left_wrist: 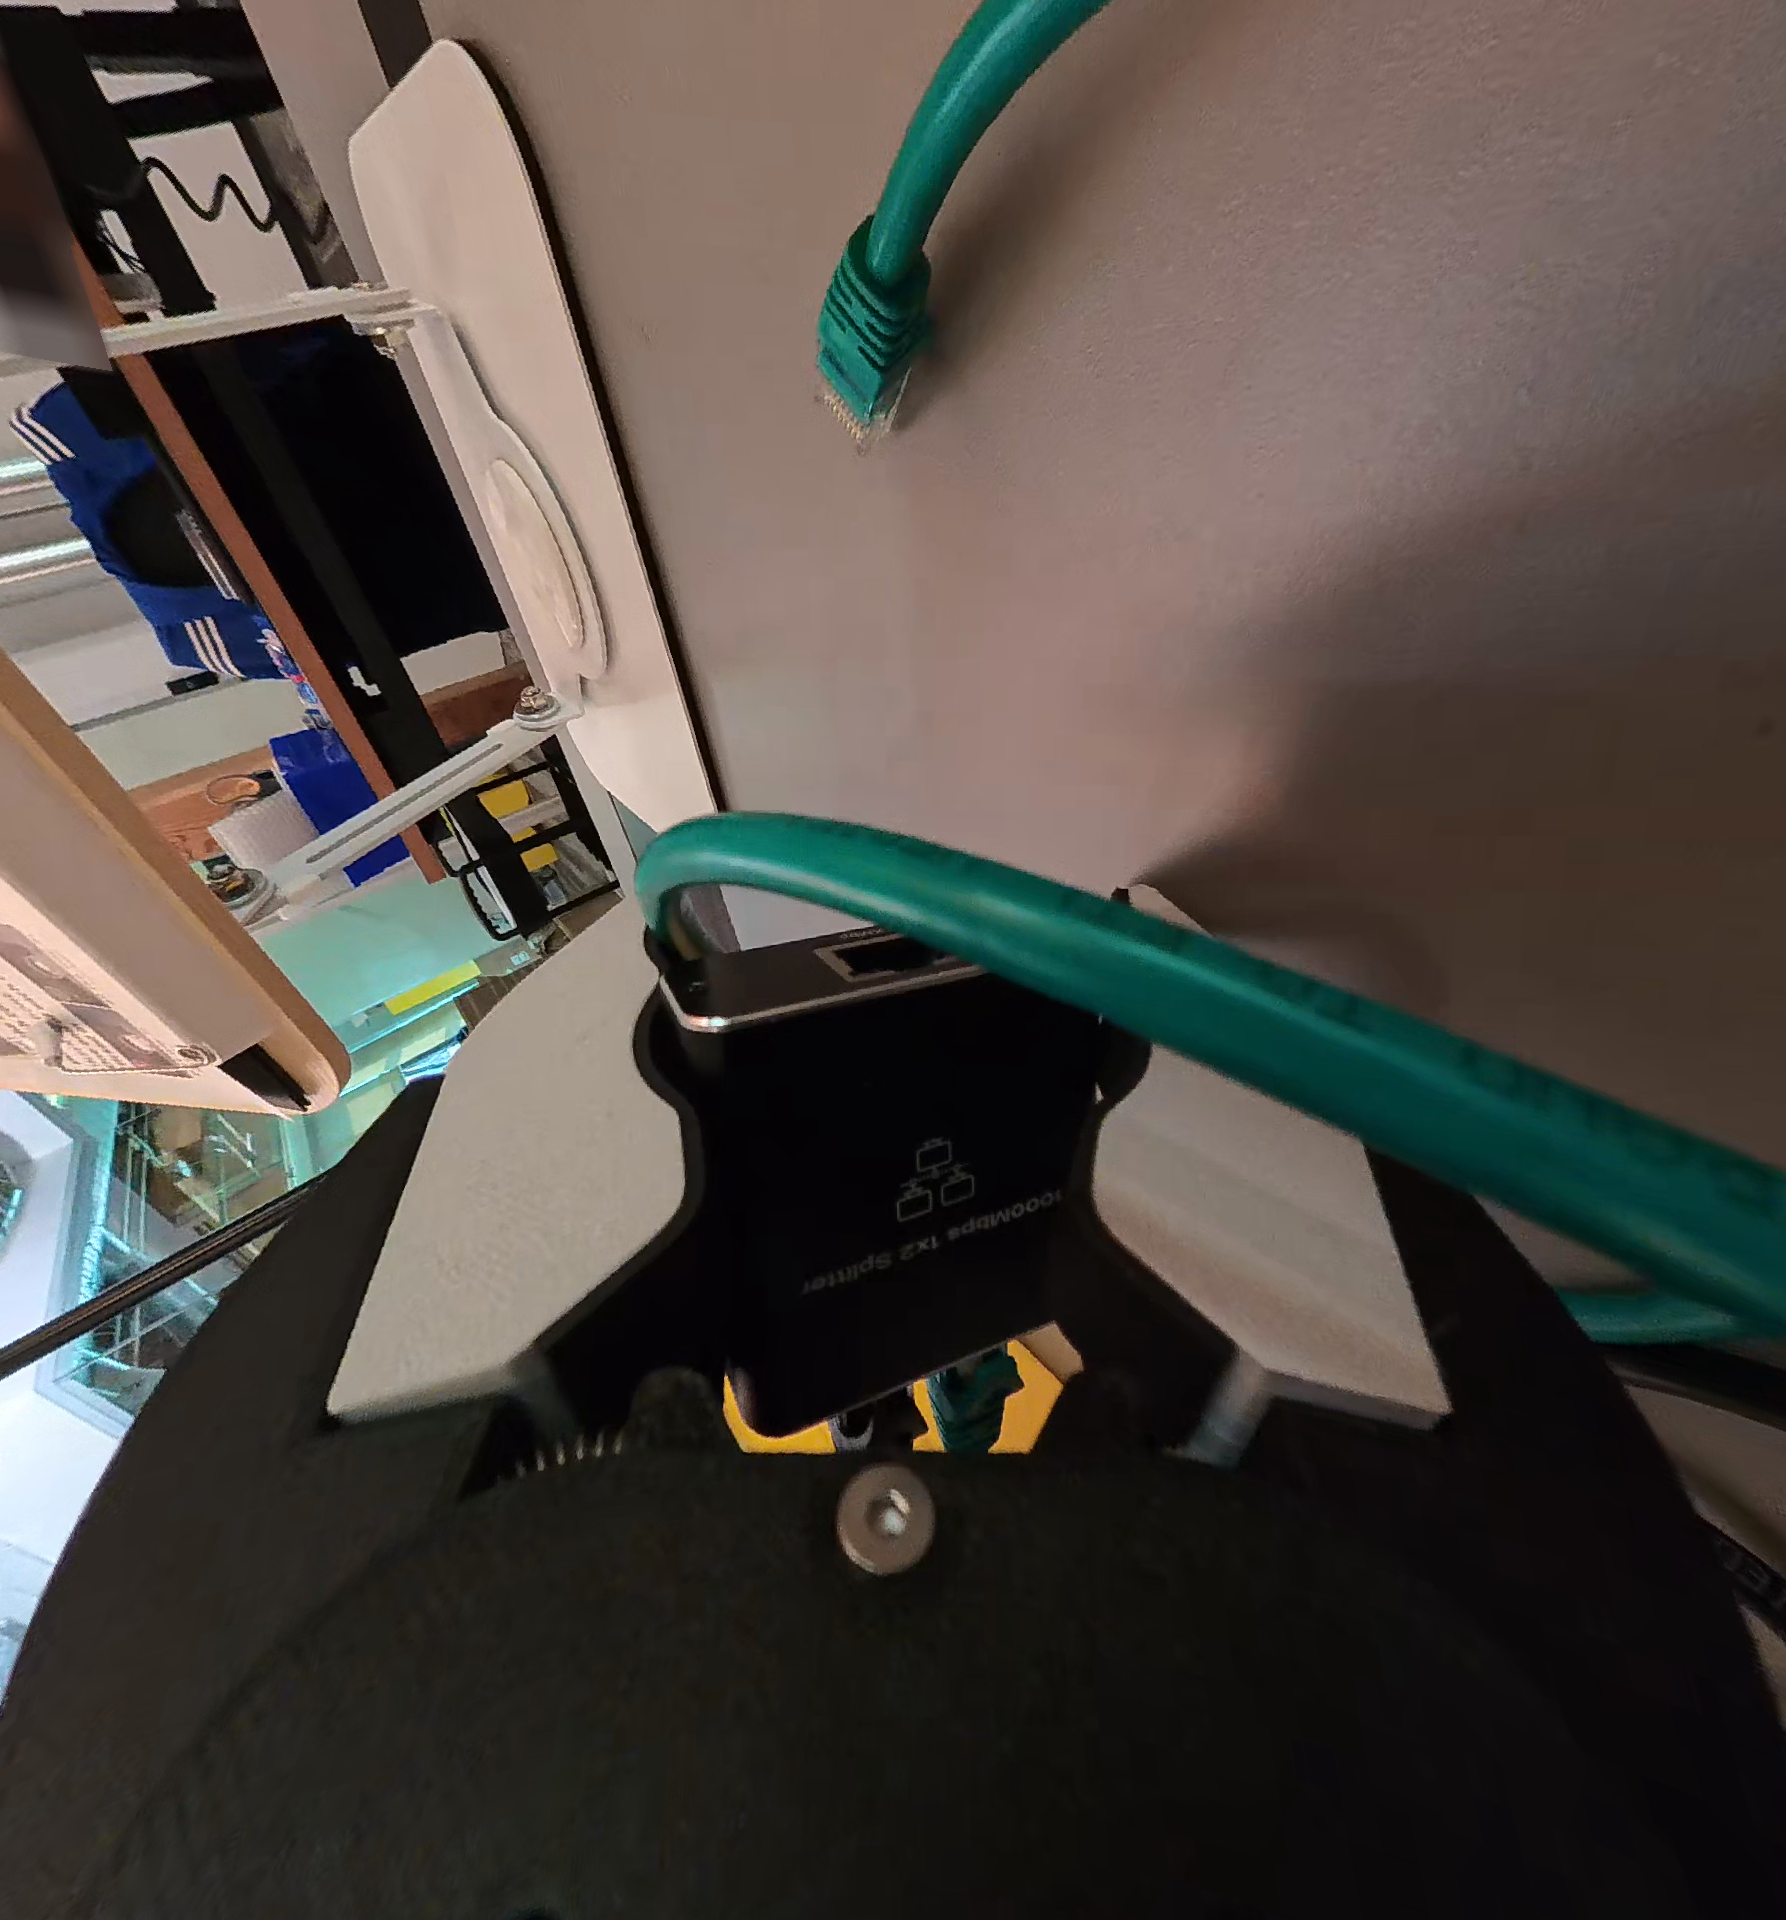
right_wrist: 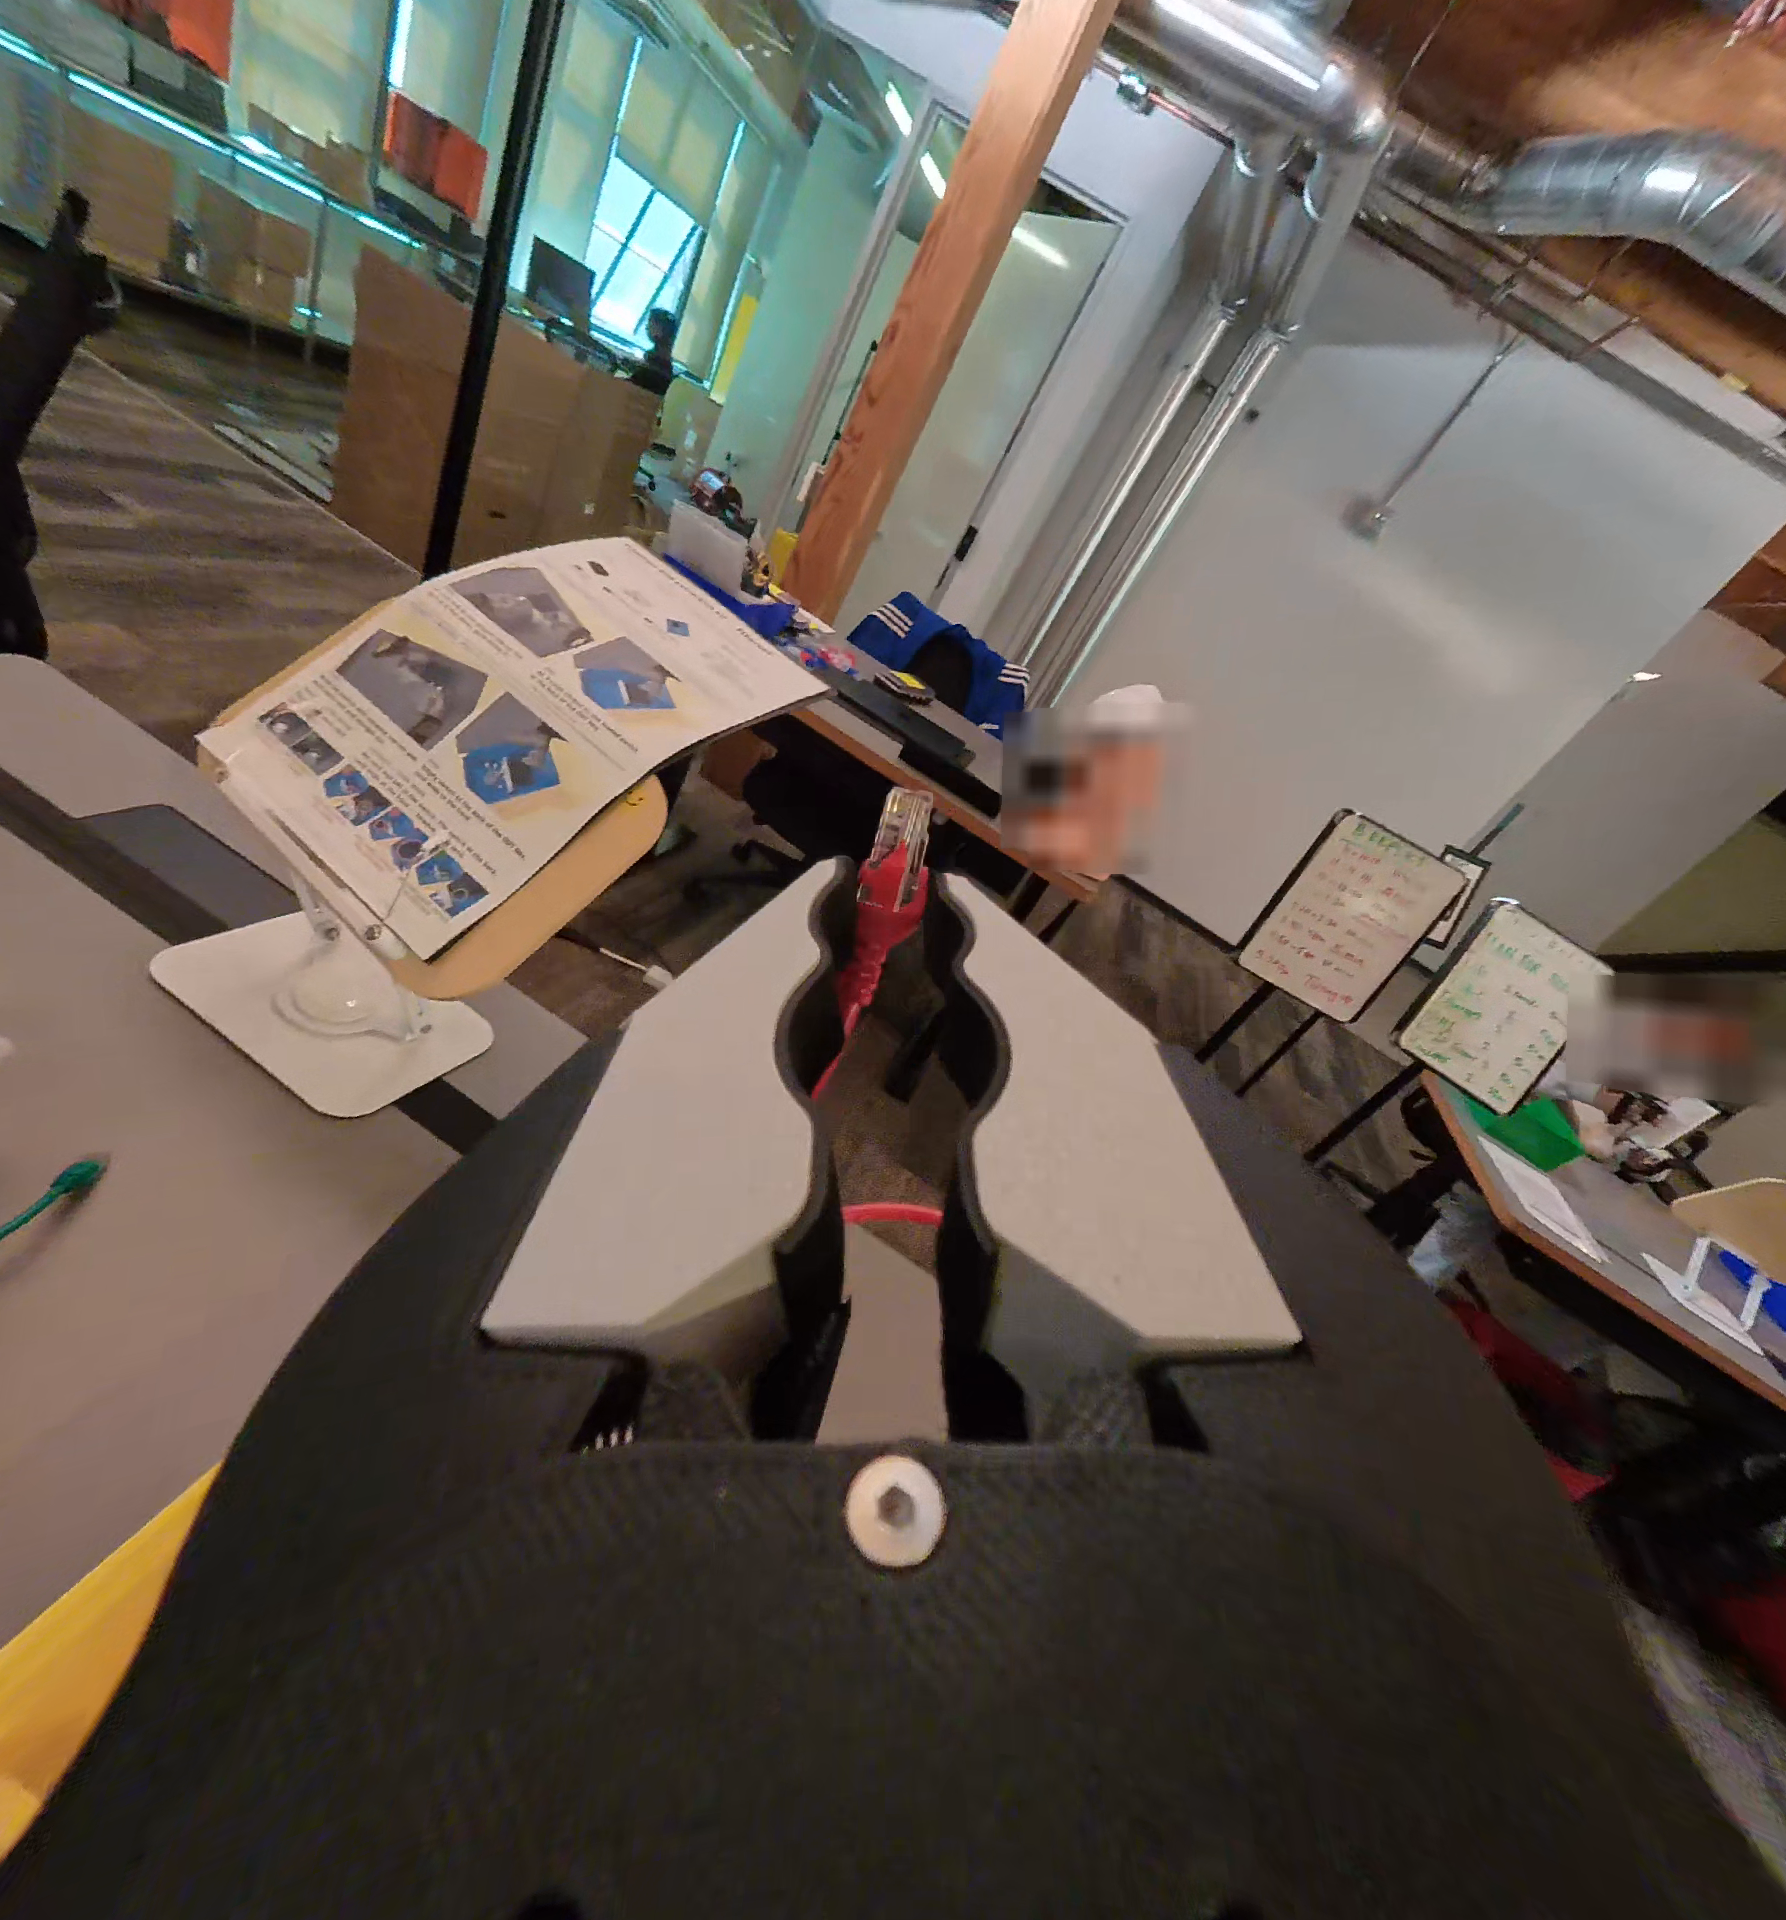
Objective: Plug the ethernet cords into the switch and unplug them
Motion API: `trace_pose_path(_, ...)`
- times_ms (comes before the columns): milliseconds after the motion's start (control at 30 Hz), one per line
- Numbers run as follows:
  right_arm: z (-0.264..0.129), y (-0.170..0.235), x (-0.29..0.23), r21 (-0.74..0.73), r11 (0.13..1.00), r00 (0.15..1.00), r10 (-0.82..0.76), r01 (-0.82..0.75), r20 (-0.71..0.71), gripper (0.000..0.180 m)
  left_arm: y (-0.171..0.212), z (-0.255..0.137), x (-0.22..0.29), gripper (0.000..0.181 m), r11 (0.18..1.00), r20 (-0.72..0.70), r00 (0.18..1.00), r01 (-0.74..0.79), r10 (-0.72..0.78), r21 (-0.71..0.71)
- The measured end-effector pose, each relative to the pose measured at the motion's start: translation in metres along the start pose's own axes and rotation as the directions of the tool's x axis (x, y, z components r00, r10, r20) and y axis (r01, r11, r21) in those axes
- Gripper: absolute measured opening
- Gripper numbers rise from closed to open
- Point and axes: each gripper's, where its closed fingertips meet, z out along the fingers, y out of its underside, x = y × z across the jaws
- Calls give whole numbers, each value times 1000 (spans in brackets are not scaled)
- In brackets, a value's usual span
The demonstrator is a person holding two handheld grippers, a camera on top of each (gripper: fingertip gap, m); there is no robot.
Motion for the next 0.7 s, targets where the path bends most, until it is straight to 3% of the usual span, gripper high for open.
trace_pose_path(500,8,80,-80,-82,995,988,72,-62,135,11,0,-1,0,76,1000,15,1000,14,-14,16)
trace_pose_path(700,8,72,-78,-57,996,989,78,-72,128,11,1,-1,1,76,999,16,1000,24,-25,21)
